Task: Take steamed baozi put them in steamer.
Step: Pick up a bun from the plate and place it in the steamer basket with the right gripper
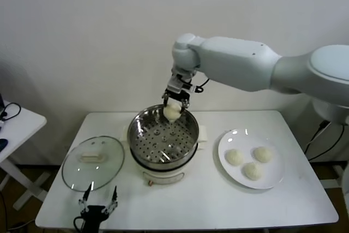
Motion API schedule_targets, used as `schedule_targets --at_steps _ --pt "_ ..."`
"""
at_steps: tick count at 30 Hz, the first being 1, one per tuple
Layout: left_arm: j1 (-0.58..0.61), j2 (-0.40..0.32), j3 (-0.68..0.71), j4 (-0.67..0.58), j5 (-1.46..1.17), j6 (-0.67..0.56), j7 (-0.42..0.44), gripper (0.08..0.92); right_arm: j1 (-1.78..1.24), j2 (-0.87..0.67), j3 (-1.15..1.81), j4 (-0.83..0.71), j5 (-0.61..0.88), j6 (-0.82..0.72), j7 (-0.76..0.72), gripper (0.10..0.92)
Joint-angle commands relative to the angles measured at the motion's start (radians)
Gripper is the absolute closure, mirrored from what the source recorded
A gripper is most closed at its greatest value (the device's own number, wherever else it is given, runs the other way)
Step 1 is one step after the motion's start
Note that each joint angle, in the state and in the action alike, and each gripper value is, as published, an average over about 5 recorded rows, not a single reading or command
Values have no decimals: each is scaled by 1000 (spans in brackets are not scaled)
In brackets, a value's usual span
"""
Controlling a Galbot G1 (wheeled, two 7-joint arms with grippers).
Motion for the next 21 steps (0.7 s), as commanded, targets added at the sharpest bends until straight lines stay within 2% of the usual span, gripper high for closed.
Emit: schedule_targets --at_steps 1,15,21 --pt "0 1 -5 2 1 0 0 177 -123 81 38 -153 -105 73 14 379" --pt "-10 3 -14 13 -1 -2 1 177 -216 180 122 -359 -236 151 54 372" --pt "-11 4 -16 13 -2 -3 1 177 -222 202 137 -406 -241 171 52 372"
